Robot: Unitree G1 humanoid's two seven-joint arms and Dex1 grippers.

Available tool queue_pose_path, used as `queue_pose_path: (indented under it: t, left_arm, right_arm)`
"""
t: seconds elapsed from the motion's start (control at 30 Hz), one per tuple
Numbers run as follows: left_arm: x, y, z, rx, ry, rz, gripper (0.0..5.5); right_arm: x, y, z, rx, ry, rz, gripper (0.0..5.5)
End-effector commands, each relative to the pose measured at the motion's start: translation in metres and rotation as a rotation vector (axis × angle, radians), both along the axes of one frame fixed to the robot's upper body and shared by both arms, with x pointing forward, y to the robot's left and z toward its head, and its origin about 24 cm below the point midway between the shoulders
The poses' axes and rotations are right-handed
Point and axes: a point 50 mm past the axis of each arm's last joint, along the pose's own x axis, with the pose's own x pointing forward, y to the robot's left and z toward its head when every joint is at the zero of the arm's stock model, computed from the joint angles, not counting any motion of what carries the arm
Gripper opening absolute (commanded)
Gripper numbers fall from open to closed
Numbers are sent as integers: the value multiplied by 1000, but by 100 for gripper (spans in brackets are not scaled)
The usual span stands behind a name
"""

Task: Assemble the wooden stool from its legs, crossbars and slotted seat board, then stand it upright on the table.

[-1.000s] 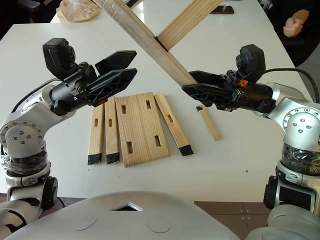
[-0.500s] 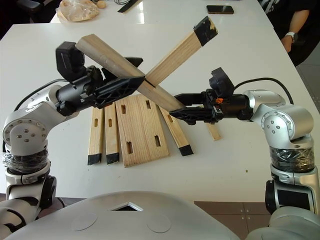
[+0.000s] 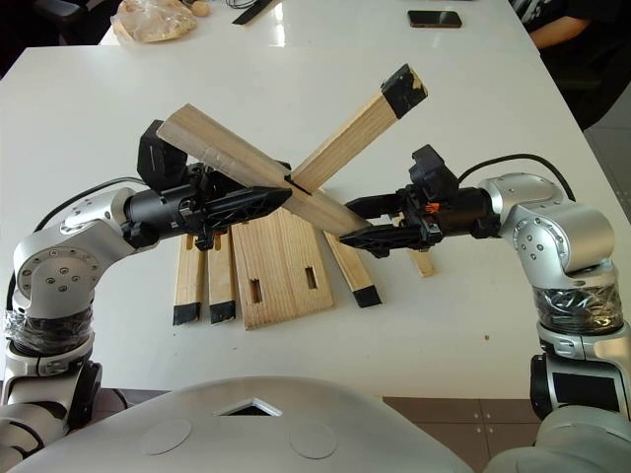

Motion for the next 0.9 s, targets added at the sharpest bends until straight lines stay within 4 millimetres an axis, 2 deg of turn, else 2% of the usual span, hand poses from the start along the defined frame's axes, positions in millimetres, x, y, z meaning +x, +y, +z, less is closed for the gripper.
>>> queue_pose_path:
  t: [0.03, 0.1, 0.13, 0.27, 0.37, 0.47, 0.53, 0.67, 0.77, 0.9]
  left_arm:
    - [-3, 1, 2, -7, -25, -23, 202]
    - [-3, 2, -1, 1, -23, -12, 202]
    - [-2, 3, -1, 1, -22, -2, 202]
    - [3, 7, -3, 5, -23, 35, 202]
    - [2, 10, -4, 13, -28, 51, 202]
    - [-1, 22, 1, 37, -48, 99, 202]
    - [-8, 37, 9, 66, -66, 126, 202]
    - [-32, 63, 15, 241, -75, 105, 202]
    - [-48, 70, 12, 389, -87, 43, 202]
    - [-59, 75, 7, 485, -90, 7, 202]
  right_arm:
    - [5, -3, 4, -48, -29, -5, 205]
    - [7, -3, 4, -63, -51, -18, 205]
    - [7, -3, 4, -69, -57, -11, 242]
    - [-1, -7, 5, -86, -45, 31, 293]
    - [0, -14, 2, -107, -54, -30, 333]
    - [3, -26, -2, -112, -50, -132, 336]
    - [6, -36, -6, -115, -43, -224, 336]
    - [-5, -49, -12, -102, -29, -330, 336]
    - [-16, -52, -17, -88, -21, -387, 336]
    - [-26, -49, -21, -70, -13, -416, 336]
